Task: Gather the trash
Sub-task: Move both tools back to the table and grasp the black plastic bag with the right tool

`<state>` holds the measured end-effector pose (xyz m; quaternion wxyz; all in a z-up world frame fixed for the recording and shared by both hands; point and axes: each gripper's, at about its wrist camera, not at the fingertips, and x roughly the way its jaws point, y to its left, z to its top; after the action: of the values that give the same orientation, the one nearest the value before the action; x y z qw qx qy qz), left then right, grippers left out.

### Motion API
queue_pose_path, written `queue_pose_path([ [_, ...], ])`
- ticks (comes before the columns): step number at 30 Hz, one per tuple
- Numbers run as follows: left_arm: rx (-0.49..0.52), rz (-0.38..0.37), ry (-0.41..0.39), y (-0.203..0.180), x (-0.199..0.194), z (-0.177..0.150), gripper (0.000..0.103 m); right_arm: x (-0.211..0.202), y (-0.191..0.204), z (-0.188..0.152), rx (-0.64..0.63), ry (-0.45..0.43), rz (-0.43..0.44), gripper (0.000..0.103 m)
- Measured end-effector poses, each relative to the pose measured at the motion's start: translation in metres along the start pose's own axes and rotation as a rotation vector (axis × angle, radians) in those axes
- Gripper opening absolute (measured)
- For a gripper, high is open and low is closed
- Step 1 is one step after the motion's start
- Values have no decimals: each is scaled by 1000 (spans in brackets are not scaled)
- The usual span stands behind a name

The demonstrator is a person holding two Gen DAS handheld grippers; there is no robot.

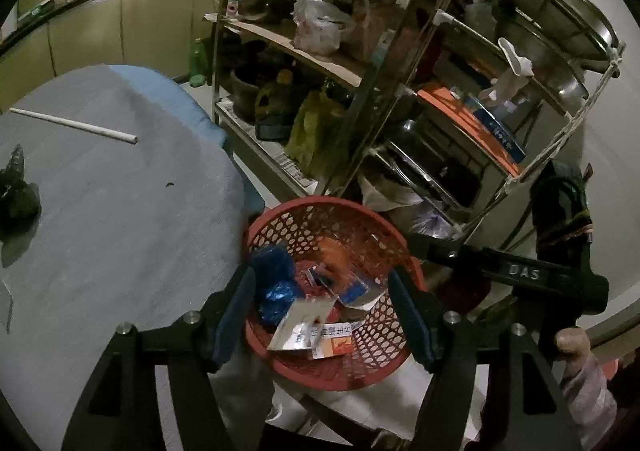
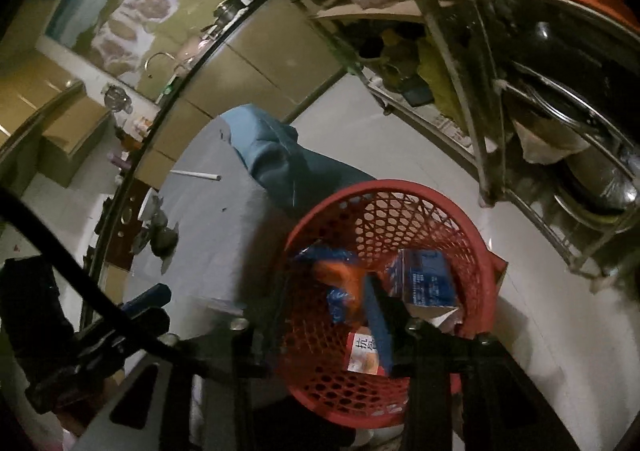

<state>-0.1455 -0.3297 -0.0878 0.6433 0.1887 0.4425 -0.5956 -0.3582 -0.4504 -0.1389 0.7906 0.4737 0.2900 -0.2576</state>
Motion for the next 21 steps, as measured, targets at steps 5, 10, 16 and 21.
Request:
queue_pose_path([
  [5, -15, 80, -24, 23, -22, -14, 70, -8, 7, 5, -15, -46, 7, 56],
  [10, -122, 262, -73, 87, -73, -57, 70, 0, 41, 13, -74, -52, 61, 56],
  [16, -379, 505, -157, 198, -145, -104, 70, 57, 121, 12, -194, 68, 126, 56],
  [21, -534, 528, -231, 252, -180, -120, 70, 115, 208, 7, -299, 166, 194, 56],
])
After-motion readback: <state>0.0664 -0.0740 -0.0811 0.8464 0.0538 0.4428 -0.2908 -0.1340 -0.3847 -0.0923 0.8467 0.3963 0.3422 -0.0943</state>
